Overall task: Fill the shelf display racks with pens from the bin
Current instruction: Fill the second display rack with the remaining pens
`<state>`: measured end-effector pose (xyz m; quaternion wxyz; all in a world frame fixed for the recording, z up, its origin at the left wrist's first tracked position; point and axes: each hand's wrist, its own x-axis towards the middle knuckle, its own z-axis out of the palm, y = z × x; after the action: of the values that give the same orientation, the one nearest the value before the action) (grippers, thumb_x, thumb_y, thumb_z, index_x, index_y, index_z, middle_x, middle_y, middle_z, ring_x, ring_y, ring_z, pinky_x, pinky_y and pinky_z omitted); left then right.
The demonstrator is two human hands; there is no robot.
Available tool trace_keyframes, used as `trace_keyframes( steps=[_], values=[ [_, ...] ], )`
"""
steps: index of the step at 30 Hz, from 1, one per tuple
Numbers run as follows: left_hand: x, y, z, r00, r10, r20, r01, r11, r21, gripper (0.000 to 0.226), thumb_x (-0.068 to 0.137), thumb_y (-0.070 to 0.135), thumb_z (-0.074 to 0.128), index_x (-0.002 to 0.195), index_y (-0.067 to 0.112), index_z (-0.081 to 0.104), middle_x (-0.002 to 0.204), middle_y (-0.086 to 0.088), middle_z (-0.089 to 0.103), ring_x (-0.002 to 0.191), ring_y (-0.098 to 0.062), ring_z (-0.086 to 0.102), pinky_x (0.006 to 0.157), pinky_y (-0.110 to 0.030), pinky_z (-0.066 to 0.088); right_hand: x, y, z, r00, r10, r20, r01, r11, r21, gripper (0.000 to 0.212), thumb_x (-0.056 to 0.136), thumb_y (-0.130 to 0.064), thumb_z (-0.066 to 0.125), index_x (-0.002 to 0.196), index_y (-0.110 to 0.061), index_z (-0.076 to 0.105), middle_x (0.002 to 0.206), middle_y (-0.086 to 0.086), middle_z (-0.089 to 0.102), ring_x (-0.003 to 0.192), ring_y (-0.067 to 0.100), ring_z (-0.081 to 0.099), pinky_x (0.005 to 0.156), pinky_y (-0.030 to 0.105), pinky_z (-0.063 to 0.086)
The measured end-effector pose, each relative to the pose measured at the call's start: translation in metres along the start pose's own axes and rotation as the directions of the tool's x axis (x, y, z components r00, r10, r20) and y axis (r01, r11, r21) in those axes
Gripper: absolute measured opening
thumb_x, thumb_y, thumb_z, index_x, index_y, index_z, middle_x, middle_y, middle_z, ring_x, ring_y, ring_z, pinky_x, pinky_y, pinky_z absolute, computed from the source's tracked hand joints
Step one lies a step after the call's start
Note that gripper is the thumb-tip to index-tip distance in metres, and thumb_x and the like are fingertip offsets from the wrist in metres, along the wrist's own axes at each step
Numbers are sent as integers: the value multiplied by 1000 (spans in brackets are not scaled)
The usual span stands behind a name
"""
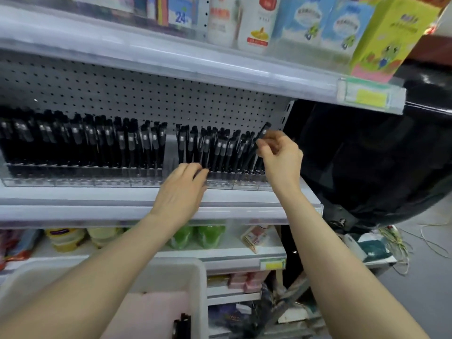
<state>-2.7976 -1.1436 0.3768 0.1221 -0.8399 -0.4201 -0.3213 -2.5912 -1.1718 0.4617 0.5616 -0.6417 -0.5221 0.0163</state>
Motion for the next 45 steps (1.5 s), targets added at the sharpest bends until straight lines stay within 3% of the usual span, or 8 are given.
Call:
trace_keyframes(
  steps=[8, 20, 26, 31, 33, 35, 38, 45],
  values=[
    [0, -3, 9, 1000, -8, 19, 8, 1000, 0, 37, 91, 18, 63, 125, 4, 60, 120, -10, 58, 109, -28, 51, 92, -42, 51, -10, 21, 25, 991, 40, 125, -14, 980, -198, 24, 95, -25, 60, 111, -10, 68, 94, 4, 74, 90, 21, 65, 82, 32, 51],
    [-32, -19, -19, 996, 39, 82, -29, 993, -116, 44, 92, 16, 62, 135, 8, 55, 133, -7, 53, 126, -26, 44, 87, -41, 53, -50, 7, 23, 994, 97, 50, -90, 986, -138, 22, 93, -23, 64, 110, -11, 68, 92, -3, 70, 88, 11, 64, 88, 34, 53],
    [-106, -75, -51, 992, 38, 121, -17, 986, -166, 36, 91, 18, 64, 127, 11, 62, 125, -8, 58, 112, -30, 53, 88, -43, 52, -134, -25, 45, 988, 144, 63, -135, 983, -121, 12, 90, -19, 66, 101, -15, 71, 85, -7, 69, 84, 10, 65, 82, 30, 53],
    [-185, -130, -70, 976, 27, 217, 9, 986, -166, 40, 90, 29, 50, 120, 10, 67, 114, -10, 61, 101, -33, 57, 89, -38, 49, -231, -54, 87, 947, 178, 267, -139, 977, -159, 13, 88, -19, 68, 99, -14, 72, 82, -9, 68, 77, 4, 63, 70, 5, 42],
    [-210, -145, -72, 965, 6, 261, 37, 987, -158, 36, 88, 21, 58, 122, 13, 65, 116, -9, 61, 101, -32, 56, 88, -37, 47, -265, -65, 102, 899, 227, 374, -175, 970, -168, 11, 86, -17, 70, 96, -15, 73, 79, -7, 67, 73, 4, 62, 66, 6, 42],
    [-226, -153, -73, 951, -20, 309, 74, 984, -165, 43, 86, 16, 66, 129, 16, 61, 123, -9, 58, 107, -33, 54, 90, -41, 49, -293, -77, 114, 791, 298, 534, -201, 951, -233, 9, 84, -19, 72, 93, -18, 73, 78, -5, 67, 74, 8, 63, 65, 15, 45],
    [-232, -156, -72, 947, -38, 320, 105, 975, -195, 48, 87, 13, 65, 134, 16, 57, 128, -11, 56, 113, -36, 53, 95, -43, 44, -329, -89, 133, 607, 340, 718, -90, 927, -363, 10, 80, -31, 75, 87, -24, 73, 82, -6, 69, 83, 11, 65, 69, 17, 43],
    [-232, -156, -67, 951, -34, 306, 100, 974, -203, 48, 89, 13, 62, 136, 15, 54, 124, -13, 56, 110, -37, 52, 92, -42, 40, -369, -91, 163, 345, 272, 899, 263, 891, -370, 47, 69, -63, 74, 81, -21, 57, 82, -6, 60, 80, 20, 55, 68, 30, 41]
  ],
)
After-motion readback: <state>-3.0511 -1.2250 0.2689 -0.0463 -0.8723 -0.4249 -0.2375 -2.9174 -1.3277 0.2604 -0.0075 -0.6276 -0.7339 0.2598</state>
